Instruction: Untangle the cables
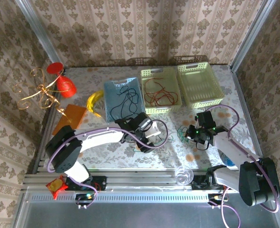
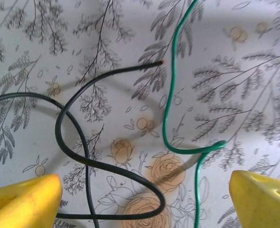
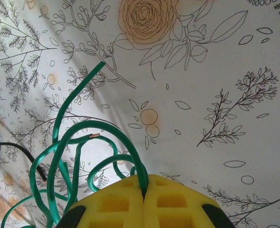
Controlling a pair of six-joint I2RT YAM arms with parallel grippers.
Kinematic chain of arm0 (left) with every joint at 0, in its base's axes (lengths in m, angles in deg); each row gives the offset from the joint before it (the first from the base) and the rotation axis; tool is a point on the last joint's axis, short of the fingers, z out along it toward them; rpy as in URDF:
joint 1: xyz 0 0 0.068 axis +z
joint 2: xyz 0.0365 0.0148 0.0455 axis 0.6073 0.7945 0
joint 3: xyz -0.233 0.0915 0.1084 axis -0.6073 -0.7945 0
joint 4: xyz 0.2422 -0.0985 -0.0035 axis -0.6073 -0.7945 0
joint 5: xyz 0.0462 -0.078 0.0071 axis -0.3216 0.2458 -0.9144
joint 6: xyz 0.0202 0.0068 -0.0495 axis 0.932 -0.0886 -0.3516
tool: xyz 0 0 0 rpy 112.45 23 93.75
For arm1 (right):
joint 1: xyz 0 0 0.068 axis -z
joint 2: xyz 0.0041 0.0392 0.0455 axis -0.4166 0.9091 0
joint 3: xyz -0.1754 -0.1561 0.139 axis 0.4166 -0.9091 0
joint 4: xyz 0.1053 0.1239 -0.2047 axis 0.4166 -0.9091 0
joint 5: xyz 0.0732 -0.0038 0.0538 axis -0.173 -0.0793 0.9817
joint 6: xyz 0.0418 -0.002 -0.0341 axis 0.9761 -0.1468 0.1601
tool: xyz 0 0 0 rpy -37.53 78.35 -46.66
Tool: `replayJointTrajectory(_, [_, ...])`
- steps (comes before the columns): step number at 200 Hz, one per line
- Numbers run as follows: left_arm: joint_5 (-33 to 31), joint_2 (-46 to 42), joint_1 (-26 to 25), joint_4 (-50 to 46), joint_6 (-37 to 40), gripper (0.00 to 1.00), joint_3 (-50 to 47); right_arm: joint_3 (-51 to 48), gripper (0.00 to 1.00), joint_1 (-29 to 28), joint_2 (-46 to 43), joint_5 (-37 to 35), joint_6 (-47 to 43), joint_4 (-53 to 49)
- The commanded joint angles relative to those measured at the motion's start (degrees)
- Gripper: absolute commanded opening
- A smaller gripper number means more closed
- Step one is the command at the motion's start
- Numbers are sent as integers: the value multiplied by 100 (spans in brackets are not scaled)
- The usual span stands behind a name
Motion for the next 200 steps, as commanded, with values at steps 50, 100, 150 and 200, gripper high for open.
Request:
replayJointTrajectory(50, [-327,667,25,-764,88,75,864,154,0,40,-33,17,-48,-14])
replayJointTrajectory(100, [-149,869,64,-1057,173,35,1145,134,0,42,-151,8,-24,-30])
replayJointTrajectory(150, [-155,803,86,-965,245,0,1128,160,0,40,-198,-36,-29,-90])
replayJointTrajectory(200, [-40,207,250,-293,204,9,943,142,0,40,-172,-27,6,-39])
